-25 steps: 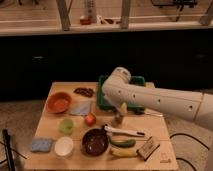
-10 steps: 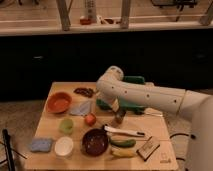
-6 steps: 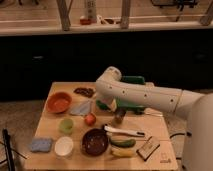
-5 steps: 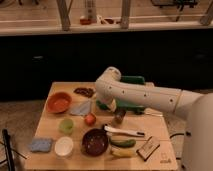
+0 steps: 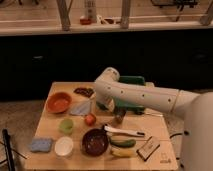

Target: Place apple in paper cup

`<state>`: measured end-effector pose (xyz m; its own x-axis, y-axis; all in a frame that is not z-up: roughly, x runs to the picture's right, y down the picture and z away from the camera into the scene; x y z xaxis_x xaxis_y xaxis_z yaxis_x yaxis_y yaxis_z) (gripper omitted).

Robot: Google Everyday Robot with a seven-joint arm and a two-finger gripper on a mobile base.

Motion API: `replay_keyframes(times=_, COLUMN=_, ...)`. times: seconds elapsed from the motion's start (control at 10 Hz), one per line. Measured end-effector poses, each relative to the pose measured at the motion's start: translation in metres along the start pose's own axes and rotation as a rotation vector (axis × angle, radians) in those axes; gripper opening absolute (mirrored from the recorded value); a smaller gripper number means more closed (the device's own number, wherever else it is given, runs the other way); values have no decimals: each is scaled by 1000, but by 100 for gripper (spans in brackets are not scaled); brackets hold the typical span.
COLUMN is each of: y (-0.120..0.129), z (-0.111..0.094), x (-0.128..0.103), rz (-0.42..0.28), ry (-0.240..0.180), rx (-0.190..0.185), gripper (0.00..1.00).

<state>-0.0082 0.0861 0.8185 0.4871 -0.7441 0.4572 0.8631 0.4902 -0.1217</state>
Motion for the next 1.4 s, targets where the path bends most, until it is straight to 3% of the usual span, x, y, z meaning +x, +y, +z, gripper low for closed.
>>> replay_keyframes(times=0.3, y=-7, z=-13, x=-5, rz=-36, ry=-37, rx=39, gripper=80)
replay_keyframes(times=0.7, y=-23, z=-6, x=-25, rz=-112, ry=-128, rx=65, gripper=80)
replay_keyframes(times=1.1, y=-34, z=8, x=-49, rz=-163, ry=-173, rx=43, gripper=80)
replay_keyframes(times=1.4, y=-35, z=15, x=-61, rz=-175, ry=-183, rx=25, gripper=80)
